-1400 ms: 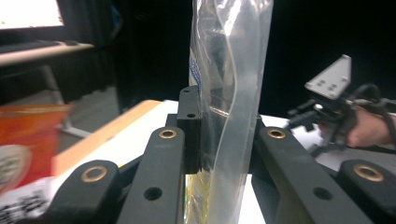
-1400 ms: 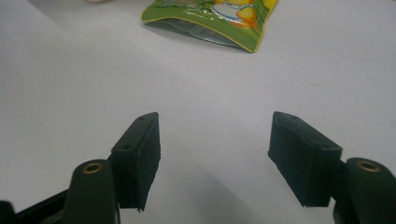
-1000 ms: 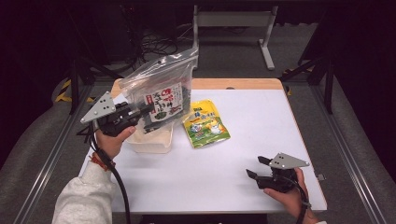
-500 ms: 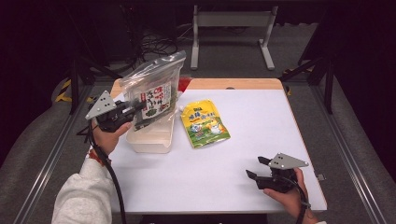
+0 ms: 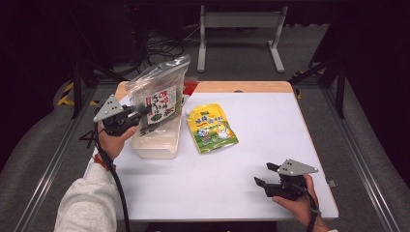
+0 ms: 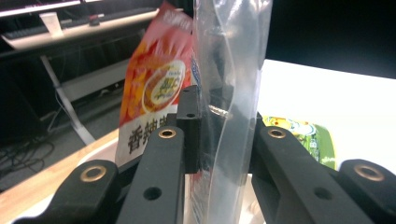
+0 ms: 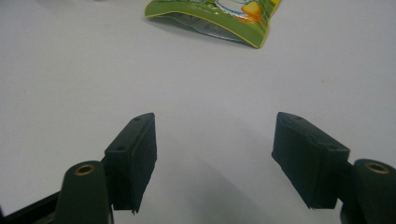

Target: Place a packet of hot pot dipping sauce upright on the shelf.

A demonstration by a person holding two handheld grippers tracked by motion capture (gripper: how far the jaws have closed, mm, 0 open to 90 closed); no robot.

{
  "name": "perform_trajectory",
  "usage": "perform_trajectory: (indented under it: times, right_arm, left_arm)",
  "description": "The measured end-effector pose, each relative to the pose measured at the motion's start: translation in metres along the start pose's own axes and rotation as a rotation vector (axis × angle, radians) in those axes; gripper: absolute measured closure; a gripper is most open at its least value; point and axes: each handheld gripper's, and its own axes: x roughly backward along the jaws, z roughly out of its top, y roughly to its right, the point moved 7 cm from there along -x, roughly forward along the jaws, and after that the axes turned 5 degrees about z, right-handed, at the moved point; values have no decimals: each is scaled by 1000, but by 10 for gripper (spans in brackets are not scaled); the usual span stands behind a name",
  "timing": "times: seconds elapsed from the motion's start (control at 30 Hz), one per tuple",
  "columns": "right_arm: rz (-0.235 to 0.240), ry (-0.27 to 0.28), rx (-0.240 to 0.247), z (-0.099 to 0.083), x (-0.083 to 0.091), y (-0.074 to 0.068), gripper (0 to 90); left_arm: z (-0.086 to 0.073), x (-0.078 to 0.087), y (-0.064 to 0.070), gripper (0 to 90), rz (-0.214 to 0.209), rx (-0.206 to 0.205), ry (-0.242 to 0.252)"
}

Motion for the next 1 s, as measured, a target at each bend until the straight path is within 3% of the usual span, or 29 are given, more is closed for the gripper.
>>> perform_trajectory:
  times: [0.13, 0.2, 0.43, 0.77, 0.8, 0.87, 0.9, 1.0]
  right_arm:
    - [0, 4, 2, 1, 1, -1, 299]
    - [-2, 11, 5, 2, 2, -1, 299]
    - [-21, 49, 30, 7, 7, -3, 300]
    - [-20, 36, 39, 6, 5, -5, 299]
    - [-18, 32, 38, 6, 4, -5, 298]
    - [-12, 27, 37, 5, 3, -6, 297]
    - [-7, 24, 41, 5, 3, -6, 296]
    - [-7, 22, 43, 4, 2, -6, 296]
  left_arm:
    - [-4, -4, 1, 784, -5, 0, -10]
    - [-3, -5, 4, 785, -7, -24, -18]
    - [-7, -6, 4, 786, -21, -21, -9]
    - [-10, -14, 1, 783, -25, -5, 9]
    - [-13, -15, 0, 776, -21, -11, -14]
    - [-16, -14, -2, 751, -27, 29, 0]
    - [-18, -14, -4, 741, 0, 24, -12]
    - [-21, -12, -4, 725, 9, 7, -31]
